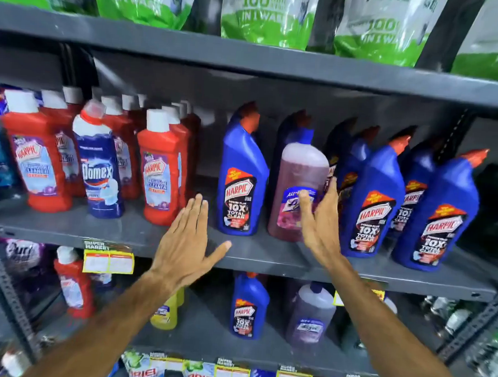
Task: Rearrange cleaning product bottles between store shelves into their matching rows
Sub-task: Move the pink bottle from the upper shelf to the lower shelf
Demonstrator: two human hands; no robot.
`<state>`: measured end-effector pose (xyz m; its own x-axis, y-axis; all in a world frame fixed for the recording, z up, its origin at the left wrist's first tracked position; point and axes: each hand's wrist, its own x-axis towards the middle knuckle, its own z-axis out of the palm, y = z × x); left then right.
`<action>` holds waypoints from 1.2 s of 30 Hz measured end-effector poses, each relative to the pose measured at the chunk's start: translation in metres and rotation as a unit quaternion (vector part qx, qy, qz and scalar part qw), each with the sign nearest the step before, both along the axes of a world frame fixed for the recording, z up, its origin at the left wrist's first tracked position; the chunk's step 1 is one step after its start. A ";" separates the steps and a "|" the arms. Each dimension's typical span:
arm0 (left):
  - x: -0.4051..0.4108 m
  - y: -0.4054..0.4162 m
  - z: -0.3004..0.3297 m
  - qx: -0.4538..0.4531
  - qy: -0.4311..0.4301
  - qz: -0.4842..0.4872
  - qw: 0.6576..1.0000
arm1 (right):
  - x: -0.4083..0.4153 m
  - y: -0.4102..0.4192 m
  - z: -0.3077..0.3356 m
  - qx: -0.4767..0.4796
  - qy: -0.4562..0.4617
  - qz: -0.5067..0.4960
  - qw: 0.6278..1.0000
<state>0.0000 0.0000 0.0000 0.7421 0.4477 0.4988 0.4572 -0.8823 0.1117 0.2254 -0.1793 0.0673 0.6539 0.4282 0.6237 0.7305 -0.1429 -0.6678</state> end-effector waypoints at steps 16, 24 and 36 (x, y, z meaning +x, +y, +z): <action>0.002 0.007 -0.008 -0.042 0.147 0.055 0.987 | 0.033 -0.001 0.006 0.029 0.231 0.146 0.962; 0.001 0.005 -0.005 -0.050 0.161 0.064 0.984 | 0.034 0.001 0.004 0.047 0.243 0.120 0.961; -0.025 -0.028 -0.023 -0.002 0.129 0.046 0.991 | -0.028 -0.056 0.002 0.078 0.187 0.033 0.979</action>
